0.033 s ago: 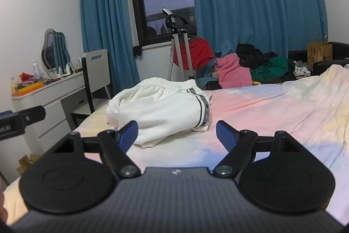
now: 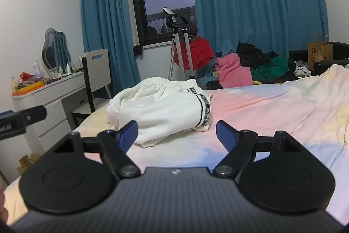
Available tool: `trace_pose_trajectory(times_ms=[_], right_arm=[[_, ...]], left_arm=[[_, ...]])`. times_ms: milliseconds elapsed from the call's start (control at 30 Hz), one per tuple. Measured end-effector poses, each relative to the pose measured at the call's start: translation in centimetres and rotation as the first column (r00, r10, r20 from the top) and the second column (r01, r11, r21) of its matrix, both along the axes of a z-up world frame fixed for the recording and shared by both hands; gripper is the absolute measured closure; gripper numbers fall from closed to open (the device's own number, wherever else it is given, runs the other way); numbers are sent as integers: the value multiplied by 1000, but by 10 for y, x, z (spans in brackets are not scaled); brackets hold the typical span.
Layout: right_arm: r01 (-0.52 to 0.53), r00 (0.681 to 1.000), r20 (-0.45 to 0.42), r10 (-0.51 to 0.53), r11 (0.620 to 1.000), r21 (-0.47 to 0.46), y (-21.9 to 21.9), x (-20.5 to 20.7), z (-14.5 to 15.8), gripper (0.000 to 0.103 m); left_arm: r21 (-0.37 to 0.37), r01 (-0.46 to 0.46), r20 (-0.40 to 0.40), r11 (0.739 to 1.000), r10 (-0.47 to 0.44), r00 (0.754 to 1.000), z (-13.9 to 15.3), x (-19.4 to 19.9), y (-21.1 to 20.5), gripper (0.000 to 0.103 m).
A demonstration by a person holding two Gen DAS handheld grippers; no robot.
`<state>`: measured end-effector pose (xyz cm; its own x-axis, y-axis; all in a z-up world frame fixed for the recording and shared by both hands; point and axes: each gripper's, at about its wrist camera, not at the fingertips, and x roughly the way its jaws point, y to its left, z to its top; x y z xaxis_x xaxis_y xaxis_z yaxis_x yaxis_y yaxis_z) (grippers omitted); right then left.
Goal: Fold clothes
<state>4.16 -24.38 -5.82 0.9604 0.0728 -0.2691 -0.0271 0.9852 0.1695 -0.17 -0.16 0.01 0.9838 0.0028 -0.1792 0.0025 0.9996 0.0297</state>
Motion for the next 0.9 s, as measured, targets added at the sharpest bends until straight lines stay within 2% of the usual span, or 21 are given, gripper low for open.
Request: trace_pose_trajectory(times_ms=[233, 500, 667, 900], right_arm=[[12, 1000, 8, -12, 1000, -29, 7, -2, 3, 23], [18, 1000, 7, -17, 999, -38, 12, -6, -2, 23], [20, 1000, 7, -20, 999, -34, 10, -6, -3, 23], [15, 1000, 8, -15, 999, -37, 7, -8, -5, 23]], left_arm=[[20, 3, -48, 1000, -2, 999, -5, 11, -14, 0], [-17, 13, -1, 1000, -13, 1000, 0, -6, 0, 0], [-3, 13, 1, 1000, -13, 1000, 0, -8, -1, 0], [-22, 33, -21, 999, -34, 999, -1, -5, 1, 0]])
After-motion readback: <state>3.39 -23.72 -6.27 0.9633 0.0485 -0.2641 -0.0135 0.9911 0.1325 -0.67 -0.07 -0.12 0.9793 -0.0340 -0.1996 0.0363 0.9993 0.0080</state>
